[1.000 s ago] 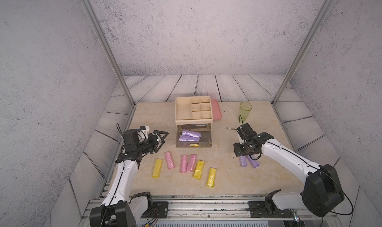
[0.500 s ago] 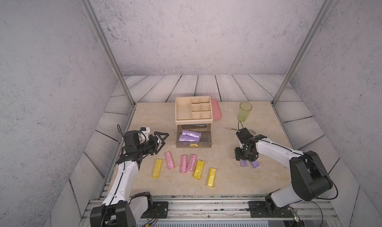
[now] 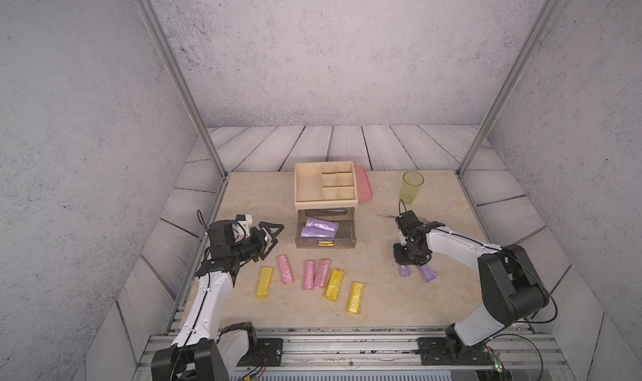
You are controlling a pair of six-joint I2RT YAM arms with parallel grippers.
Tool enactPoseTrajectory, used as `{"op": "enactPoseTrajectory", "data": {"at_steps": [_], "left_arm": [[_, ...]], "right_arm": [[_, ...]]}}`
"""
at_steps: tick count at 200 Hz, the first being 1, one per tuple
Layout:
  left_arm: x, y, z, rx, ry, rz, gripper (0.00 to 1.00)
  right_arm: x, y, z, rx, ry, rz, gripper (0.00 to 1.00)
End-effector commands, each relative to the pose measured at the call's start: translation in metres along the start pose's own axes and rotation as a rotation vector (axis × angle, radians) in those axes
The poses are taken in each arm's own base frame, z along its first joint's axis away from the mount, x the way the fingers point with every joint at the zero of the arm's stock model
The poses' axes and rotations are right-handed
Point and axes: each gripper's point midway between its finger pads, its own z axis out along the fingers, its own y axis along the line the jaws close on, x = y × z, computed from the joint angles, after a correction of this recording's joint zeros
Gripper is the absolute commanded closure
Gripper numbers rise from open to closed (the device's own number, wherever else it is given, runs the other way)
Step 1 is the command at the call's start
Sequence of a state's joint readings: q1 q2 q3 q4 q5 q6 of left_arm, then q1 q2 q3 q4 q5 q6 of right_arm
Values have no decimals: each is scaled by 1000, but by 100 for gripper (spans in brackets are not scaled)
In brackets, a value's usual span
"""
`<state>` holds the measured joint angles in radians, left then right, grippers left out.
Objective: Sort the rolls of trash bags by color and place them into the drawer
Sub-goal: Pick up the roll of trash bags from the center of the board, then place the roll of trash bags in the drawer.
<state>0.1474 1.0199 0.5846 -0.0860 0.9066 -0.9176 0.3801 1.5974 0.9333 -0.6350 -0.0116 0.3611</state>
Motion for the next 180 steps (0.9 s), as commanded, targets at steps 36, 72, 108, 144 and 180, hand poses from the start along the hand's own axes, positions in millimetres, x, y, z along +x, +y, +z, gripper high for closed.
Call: {"op": "enactPoseTrajectory", "data": {"at_steps": [36,72,108,144,180], "left_arm": [[4,-6,-2,17,10,28,21],[1,-13,-2,26,12,40,21],[0,-16,-3,31,9,34,21],[0,-19,-5,34,0,30,21],[1,-19,-6,42,-9,15,21]], "right_arm": [[-45,25,-84,-106,-176,-94,83],[-89,68,-198,-178,-453,-354,83],[-99,141,-262,-199,-620,-747,81],[-91,207,-262,-202,-614,-1081,81],[-84,248,-234,-154,-522,-1316,79]]}}
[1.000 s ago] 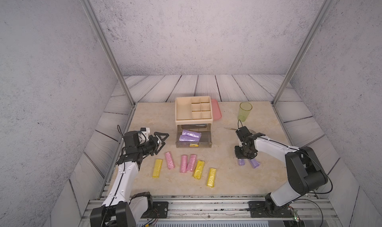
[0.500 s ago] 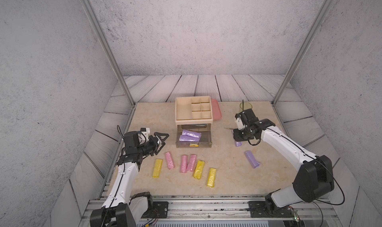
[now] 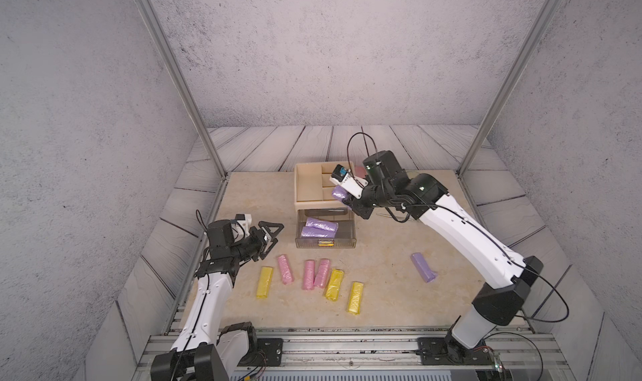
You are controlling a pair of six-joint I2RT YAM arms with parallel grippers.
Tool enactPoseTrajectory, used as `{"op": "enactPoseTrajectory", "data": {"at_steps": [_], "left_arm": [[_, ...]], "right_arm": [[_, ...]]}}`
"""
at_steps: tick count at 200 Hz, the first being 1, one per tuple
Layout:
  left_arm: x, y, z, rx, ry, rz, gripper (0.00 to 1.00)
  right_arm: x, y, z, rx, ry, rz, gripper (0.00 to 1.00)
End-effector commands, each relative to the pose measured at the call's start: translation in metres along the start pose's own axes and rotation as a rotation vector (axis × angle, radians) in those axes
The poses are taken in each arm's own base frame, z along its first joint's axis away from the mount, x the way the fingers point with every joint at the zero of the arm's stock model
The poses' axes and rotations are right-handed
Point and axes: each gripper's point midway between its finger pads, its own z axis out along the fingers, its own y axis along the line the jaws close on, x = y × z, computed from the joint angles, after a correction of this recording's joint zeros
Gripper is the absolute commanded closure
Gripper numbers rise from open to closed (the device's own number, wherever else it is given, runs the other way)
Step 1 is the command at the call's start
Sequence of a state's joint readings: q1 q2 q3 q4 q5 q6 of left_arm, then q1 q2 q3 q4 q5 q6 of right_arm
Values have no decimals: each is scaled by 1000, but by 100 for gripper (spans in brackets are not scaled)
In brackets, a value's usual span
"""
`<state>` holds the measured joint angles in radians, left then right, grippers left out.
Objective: Sort the rolls of trash bags by color and place them into the drawer
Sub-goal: Place the roll of trash bags in the drawer.
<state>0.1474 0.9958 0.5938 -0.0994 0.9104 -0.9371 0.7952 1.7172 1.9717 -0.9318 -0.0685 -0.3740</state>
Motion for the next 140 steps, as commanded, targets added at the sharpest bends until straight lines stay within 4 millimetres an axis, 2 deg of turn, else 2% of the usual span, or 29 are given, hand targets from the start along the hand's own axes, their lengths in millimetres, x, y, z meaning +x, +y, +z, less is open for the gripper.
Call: {"op": "enactPoseTrajectory", "data": {"at_steps": [1,19,46,77,108,140], "left_arm": [[0,-12,-2,31,-4,21,21],[1,-12,-2,34,-2,18,21],[1,-15,-3,39,0,21,21],[2,-14,-3,41,5,20,21],[2,-14,-2,42,7,18,21],[2,-15,-3,45,10,21,21]], "right_arm": [[14,21,26,-66,131,-200,79],[15,31,44,-74,188,-292,76],[20,32,65,-31,249,-377,74],[18,33,73,-7,257,-411,66],[16,25,81,52,274,-429,61],[13,16,86,137,281,-439,48]]}}
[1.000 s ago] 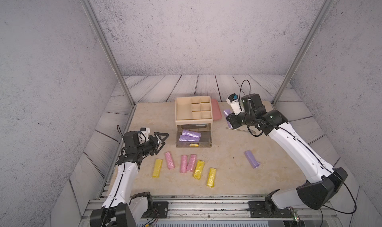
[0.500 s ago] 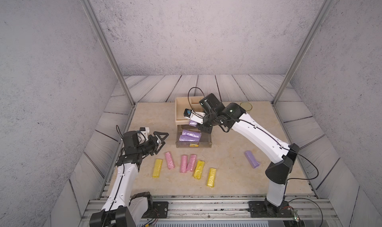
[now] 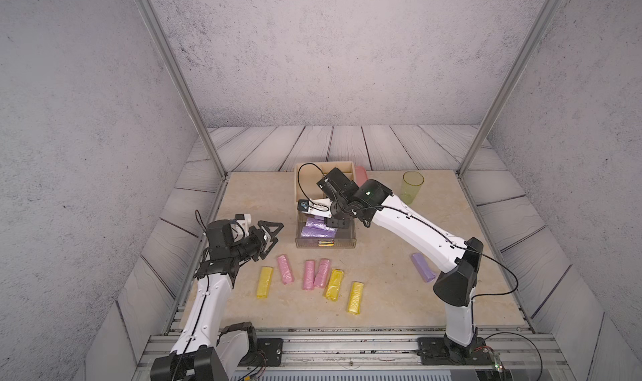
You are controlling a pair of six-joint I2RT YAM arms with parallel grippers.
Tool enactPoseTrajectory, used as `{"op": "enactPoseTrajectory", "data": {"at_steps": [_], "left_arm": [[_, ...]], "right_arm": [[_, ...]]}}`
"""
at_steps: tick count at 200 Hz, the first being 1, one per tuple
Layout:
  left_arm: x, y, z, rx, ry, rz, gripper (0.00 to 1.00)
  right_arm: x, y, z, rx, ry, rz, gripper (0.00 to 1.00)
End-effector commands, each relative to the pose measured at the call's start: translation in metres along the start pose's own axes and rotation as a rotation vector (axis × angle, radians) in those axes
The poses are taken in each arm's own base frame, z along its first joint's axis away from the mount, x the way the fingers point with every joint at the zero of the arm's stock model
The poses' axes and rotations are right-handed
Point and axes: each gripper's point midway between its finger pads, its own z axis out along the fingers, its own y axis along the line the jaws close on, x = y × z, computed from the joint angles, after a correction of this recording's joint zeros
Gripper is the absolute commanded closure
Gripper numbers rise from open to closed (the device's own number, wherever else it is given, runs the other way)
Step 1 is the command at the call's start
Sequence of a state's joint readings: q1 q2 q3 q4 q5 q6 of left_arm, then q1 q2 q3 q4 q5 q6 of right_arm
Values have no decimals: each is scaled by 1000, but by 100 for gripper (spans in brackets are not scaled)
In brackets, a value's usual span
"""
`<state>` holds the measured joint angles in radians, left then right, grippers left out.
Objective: Sort the rolls of trash bags by color and place them into the drawer
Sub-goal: Place the roll of trash bags in the drawer.
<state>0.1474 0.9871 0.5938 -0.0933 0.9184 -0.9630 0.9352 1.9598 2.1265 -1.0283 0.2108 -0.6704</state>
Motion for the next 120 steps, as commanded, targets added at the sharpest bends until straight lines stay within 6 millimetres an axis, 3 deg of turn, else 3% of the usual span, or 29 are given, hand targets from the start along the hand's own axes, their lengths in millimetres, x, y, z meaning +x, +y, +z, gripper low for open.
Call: {"op": "enactPoseTrajectory", "data": {"at_steps": [1,17,44,61,94,120], "left_arm": [[2,-11,-1,31,10,33,21],[2,-11,-1,32,11,36,21],[2,-10,-1,31,10,36,21],[2,-11,-1,33,11,39,21],[0,-17,-4,28,6,63,21],[-1,-20,-5,27,1,79,21]], "right_arm": [[-1,-7,15,73,45,-18,47],[-1,-9,15,92,43,-20,38],[-7,-20,11,152,18,9,39],[-14,-31,-3,205,-45,54,41],[-21,-51,-69,328,-267,190,40],[5,-48,-124,389,-415,308,31]]}}
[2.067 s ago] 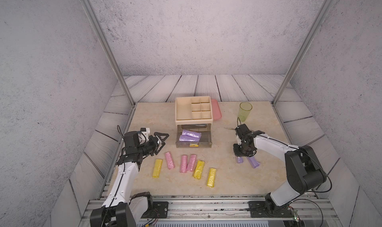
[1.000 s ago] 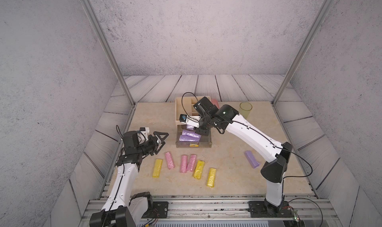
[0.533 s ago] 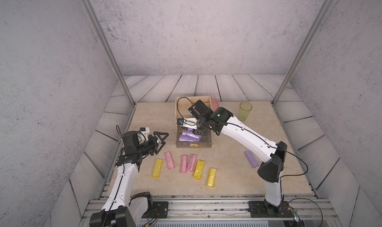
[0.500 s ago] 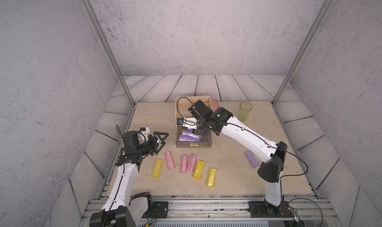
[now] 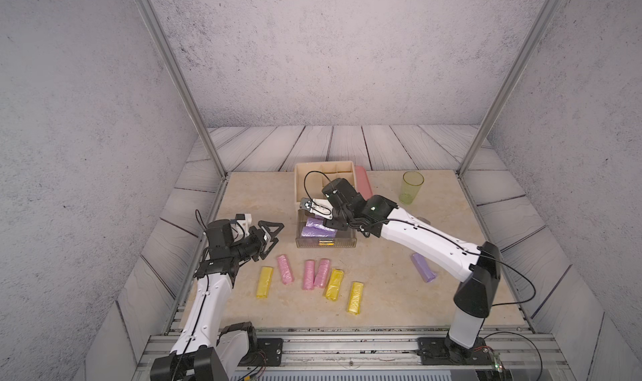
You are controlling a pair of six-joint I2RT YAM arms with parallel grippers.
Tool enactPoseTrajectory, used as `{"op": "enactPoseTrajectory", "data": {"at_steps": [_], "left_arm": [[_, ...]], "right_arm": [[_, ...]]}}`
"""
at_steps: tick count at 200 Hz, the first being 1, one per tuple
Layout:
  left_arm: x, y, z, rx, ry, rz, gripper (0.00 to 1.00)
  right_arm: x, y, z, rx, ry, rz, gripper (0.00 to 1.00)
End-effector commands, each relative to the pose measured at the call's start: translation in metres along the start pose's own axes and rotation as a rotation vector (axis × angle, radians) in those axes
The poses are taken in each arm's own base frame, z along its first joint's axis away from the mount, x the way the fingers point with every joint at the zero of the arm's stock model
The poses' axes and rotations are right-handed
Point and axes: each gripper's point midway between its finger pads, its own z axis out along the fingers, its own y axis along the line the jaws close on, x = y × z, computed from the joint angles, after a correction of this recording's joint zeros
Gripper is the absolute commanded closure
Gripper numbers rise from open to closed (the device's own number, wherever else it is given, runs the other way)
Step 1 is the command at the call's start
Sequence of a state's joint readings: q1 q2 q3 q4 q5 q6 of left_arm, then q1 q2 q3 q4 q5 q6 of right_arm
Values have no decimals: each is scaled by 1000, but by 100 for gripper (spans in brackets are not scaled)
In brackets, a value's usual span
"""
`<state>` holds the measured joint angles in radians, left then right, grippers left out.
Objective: Sort the rolls of trash bags by color and place them into the drawer
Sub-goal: Place the roll of trash bags in the drawer, then pick up the roll of trash bags from the center of the board.
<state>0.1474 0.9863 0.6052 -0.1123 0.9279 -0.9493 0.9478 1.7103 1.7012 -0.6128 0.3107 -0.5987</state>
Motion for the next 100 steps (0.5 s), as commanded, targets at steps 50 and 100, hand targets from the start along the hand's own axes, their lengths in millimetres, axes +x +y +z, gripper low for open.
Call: {"op": "enactPoseTrajectory", "data": {"at_steps": [50,100], "left_arm": [[-6,-19,-3,24,-12,76,21],[-8,-23,-1,42,-10,69,21]], "right_arm": [[109,-79,-128,230,-93,621,18],[257,1,-75,20,531,1193,15]]}}
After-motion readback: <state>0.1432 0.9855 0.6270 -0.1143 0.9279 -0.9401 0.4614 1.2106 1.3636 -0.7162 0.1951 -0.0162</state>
